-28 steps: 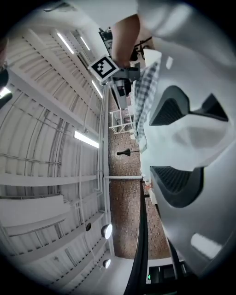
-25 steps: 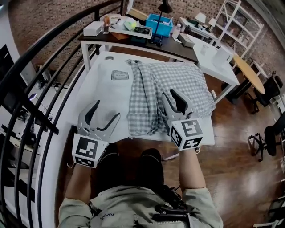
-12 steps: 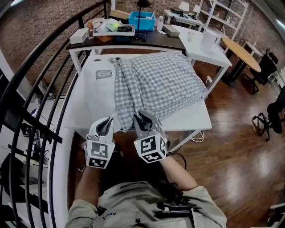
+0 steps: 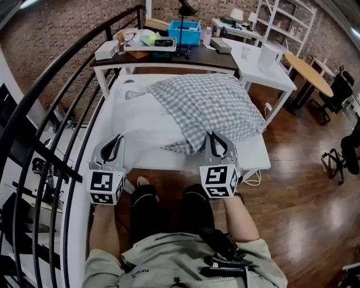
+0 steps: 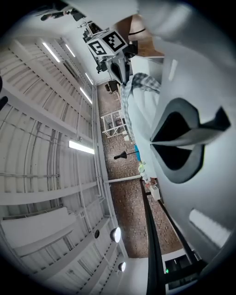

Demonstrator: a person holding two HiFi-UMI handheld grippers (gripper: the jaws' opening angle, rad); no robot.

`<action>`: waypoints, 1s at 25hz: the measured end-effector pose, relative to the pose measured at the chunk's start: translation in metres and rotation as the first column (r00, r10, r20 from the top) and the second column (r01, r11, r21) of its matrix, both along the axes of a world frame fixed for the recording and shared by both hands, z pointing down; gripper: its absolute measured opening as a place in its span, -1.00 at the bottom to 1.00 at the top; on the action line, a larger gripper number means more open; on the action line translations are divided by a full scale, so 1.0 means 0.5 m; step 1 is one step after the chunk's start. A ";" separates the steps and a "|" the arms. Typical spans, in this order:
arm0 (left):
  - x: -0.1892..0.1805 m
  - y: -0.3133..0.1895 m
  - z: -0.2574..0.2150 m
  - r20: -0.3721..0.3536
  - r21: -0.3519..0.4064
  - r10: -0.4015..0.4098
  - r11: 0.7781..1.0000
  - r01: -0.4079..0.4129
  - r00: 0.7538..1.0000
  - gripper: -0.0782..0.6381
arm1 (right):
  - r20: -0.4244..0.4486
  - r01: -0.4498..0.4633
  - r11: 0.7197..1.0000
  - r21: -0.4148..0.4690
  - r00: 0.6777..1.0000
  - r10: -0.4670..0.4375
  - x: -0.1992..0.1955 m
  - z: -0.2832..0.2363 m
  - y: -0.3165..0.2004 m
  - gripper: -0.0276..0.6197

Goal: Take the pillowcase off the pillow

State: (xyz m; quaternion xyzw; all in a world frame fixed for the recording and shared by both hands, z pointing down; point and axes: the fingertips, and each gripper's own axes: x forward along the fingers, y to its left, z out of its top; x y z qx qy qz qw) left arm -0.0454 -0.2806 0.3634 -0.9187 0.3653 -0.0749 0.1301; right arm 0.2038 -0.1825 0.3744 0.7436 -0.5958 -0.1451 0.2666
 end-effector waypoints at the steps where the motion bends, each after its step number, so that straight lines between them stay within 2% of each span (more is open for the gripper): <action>1: -0.008 -0.011 0.008 -0.006 -0.012 -0.005 1.000 0.005 1.000 -0.73 | -0.002 -0.020 1.000 -0.006 1.000 0.020 0.017 0.008 0.002 -0.85; 3: -0.019 -0.032 0.044 -0.007 -0.053 -0.015 0.999 0.015 1.000 -0.73 | 0.007 -0.042 0.999 -0.032 0.999 0.042 0.033 0.043 0.002 -0.85; 7: -0.015 -0.046 0.156 0.001 -0.198 -0.004 0.980 0.004 1.000 -0.73 | 0.031 -0.020 0.992 -0.126 0.999 0.024 0.014 0.140 0.000 -0.86; 10: 0.004 -0.026 0.161 0.010 -0.204 0.033 0.978 -0.030 0.999 -0.65 | 0.042 0.003 0.988 -0.151 0.999 0.003 0.007 0.171 0.002 -0.86; 12: 0.013 0.002 0.111 -0.009 -0.161 0.058 0.985 -0.058 0.998 -0.51 | 0.065 0.014 0.989 -0.148 0.998 -0.004 0.011 0.172 0.004 -0.86; 14: 0.018 0.037 0.021 -0.075 -0.054 0.088 0.994 -0.092 0.993 -0.27 | 0.084 0.022 0.989 -0.143 0.996 -0.010 0.014 0.171 0.005 -0.86; 16: 0.024 0.064 -0.082 -0.176 0.071 0.132 0.990 -0.121 0.975 -0.22 | 0.095 0.028 0.989 -0.143 0.995 -0.015 0.014 0.171 0.004 -0.86; 17: 0.033 0.067 -0.123 -0.205 0.116 0.153 0.985 -0.131 0.967 -0.22 | 0.100 0.031 0.989 -0.142 0.995 -0.017 0.014 0.171 0.004 -0.86; 18: 0.049 0.059 -0.151 -0.204 0.146 0.166 0.980 -0.137 0.965 -0.22 | 0.106 0.034 0.989 -0.141 0.994 -0.019 0.013 0.170 0.005 -0.86; 20: 0.101 0.012 -0.170 -0.133 0.157 0.166 0.977 -0.145 0.977 -0.22 | 0.122 0.042 0.990 -0.138 0.992 -0.025 0.013 0.168 0.006 -0.86; 21: 0.131 -0.020 -0.164 -0.083 0.135 0.162 0.979 -0.150 0.983 -0.17 | 0.130 0.049 0.989 -0.141 0.991 -0.031 0.012 0.167 0.007 -0.86; 23: 0.183 -0.090 -0.135 0.007 0.057 0.151 0.987 -0.151 0.988 -0.01 | 0.143 0.077 0.986 -0.149 0.988 -0.056 0.007 0.165 0.011 -0.85; 25: 0.223 -0.151 -0.083 0.099 -0.053 0.146 0.989 -0.141 0.984 0.11 | 0.159 0.116 0.981 -0.153 0.983 -0.092 -0.001 0.154 0.019 -0.85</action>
